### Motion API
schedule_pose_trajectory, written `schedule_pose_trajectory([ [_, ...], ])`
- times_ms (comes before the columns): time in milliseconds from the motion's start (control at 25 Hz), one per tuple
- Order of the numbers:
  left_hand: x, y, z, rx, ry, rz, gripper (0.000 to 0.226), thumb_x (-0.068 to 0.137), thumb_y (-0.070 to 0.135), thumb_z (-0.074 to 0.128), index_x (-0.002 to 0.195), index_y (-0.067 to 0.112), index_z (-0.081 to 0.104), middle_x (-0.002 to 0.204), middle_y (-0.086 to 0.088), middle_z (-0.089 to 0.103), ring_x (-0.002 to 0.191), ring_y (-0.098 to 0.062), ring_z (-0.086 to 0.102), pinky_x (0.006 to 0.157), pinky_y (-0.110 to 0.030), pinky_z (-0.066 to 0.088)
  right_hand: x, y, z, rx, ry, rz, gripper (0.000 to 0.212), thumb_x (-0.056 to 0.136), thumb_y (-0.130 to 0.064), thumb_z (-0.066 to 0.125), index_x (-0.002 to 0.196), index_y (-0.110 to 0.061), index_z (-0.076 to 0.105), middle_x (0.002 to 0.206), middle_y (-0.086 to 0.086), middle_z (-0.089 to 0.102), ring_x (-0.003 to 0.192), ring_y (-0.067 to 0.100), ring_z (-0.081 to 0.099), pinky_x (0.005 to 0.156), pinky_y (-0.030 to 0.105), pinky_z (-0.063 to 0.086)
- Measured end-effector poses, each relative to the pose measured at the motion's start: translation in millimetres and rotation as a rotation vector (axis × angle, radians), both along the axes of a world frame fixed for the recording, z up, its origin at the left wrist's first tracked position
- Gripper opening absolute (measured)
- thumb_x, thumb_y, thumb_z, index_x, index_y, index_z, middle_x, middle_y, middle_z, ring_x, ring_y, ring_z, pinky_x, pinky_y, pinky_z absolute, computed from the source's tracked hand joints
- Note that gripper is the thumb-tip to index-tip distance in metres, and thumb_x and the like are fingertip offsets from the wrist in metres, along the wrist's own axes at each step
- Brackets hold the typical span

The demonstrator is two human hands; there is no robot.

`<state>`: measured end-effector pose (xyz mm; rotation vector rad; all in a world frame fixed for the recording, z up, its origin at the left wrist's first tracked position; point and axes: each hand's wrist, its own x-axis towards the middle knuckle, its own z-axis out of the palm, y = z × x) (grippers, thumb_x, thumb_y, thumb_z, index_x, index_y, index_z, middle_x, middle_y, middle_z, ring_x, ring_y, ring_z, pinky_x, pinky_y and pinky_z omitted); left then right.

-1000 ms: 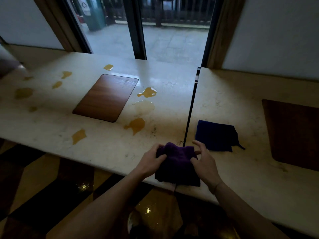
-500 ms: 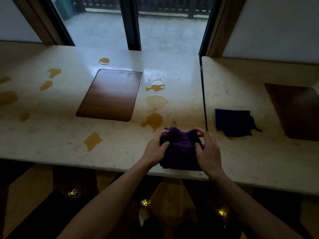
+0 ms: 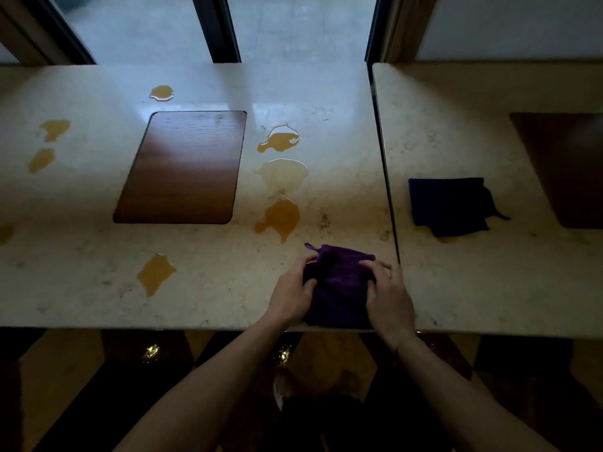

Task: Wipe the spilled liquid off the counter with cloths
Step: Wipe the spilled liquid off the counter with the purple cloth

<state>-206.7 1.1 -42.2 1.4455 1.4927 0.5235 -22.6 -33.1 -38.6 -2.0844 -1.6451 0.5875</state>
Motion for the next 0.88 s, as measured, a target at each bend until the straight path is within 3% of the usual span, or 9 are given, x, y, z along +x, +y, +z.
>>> schedule_pose_trajectory([
  [120,-6.6,-1.1,-4.7,0.142,0.153,-0.044,0.047,0.096,0.017,0.052,0.139,0.034,0.043,0.133,0.007,0.056,0.113,-0.008,0.057,0.093,-0.032,0.053,-10.9,-4.1,-3.5,0.1,-0.299,0.075,0.038,0.091,-0.025,0.057,0.13,-0.025,0.054,0.139,0.011,0.043,0.121,0.032,0.043,0.096,0.05,0.045],
  [200,-22.1,8.4,-4.6,0.209,0.287,-0.015,0.042,0.098,0.031,0.05,0.14,0.034,0.043,0.125,0.006,0.056,0.092,-0.004,0.06,0.075,-0.026,0.057,-23.7,-3.6,-6.7,0.108,-0.351,0.231,0.047,0.089,-0.042,0.052,0.133,-0.026,0.052,0.143,0.011,0.042,0.13,0.035,0.038,0.105,0.059,0.033],
  [280,-48.6,31.9,-3.0,0.281,0.384,0.048,0.042,0.098,0.036,0.049,0.139,0.029,0.045,0.12,0.004,0.056,0.086,-0.006,0.058,0.066,-0.024,0.054,-37.8,-1.3,-17.2,0.024,-0.404,0.314,0.059,0.087,-0.057,0.044,0.139,-0.03,0.048,0.149,0.01,0.038,0.138,0.038,0.031,0.112,0.064,0.016],
  [360,-82.7,65.3,-0.7,0.347,0.453,0.103,0.041,0.097,0.035,0.051,0.137,0.024,0.049,0.124,-0.002,0.055,0.098,-0.012,0.054,0.073,-0.027,0.049,-46.0,-2.5,-30.9,-0.065,-0.44,0.313,0.065,0.087,-0.065,0.036,0.145,-0.035,0.041,0.155,0.01,0.034,0.143,0.041,0.024,0.112,0.069,0.007],
  [440,-120.6,103.0,0.4,0.365,0.563,0.146,0.041,0.095,0.035,0.053,0.134,0.02,0.052,0.128,-0.008,0.053,0.109,-0.023,0.05,0.083,-0.036,0.047,-49.4,-5.5,-42.1,-0.119,-0.453,0.295,0.066,0.09,-0.067,0.026,0.149,-0.037,0.034,0.159,0.01,0.029,0.146,0.041,0.018,0.11,0.073,0.007],
  [560,-170.8,152.1,-3.4,0.269,0.742,0.191,0.047,0.094,0.042,0.052,0.137,0.023,0.05,0.139,-0.011,0.046,0.126,-0.033,0.039,0.096,-0.05,0.041,-55.1,1.4,-49.9,-0.138,-0.469,0.26,0.068,0.091,-0.068,0.017,0.152,-0.038,0.027,0.163,0.008,0.019,0.149,0.039,0.011,0.109,0.075,0.006],
  [720,-212.0,199.8,-21.8,0.146,0.79,0.177,0.055,0.094,0.053,0.046,0.144,0.033,0.035,0.156,-0.005,0.026,0.144,-0.033,0.017,0.11,-0.061,0.025,-64.5,39.1,-54.6,-0.131,-0.459,0.163,0.07,0.09,-0.07,0.023,0.154,-0.043,0.014,0.165,0.004,0.009,0.151,0.035,0.002,0.108,0.076,0.008],
  [880,-230.3,238.0,-40.3,0.137,0.877,0.161,0.057,0.093,0.061,0.04,0.144,0.038,0.028,0.158,-0.003,0.019,0.145,-0.035,0.014,0.109,-0.071,0.016,-63.4,99.5,-62.5,-0.123,-0.435,0.085,0.071,0.089,-0.071,0.017,0.154,-0.044,0.009,0.166,0.001,0.006,0.151,0.033,0.0,0.11,0.074,0.006],
])
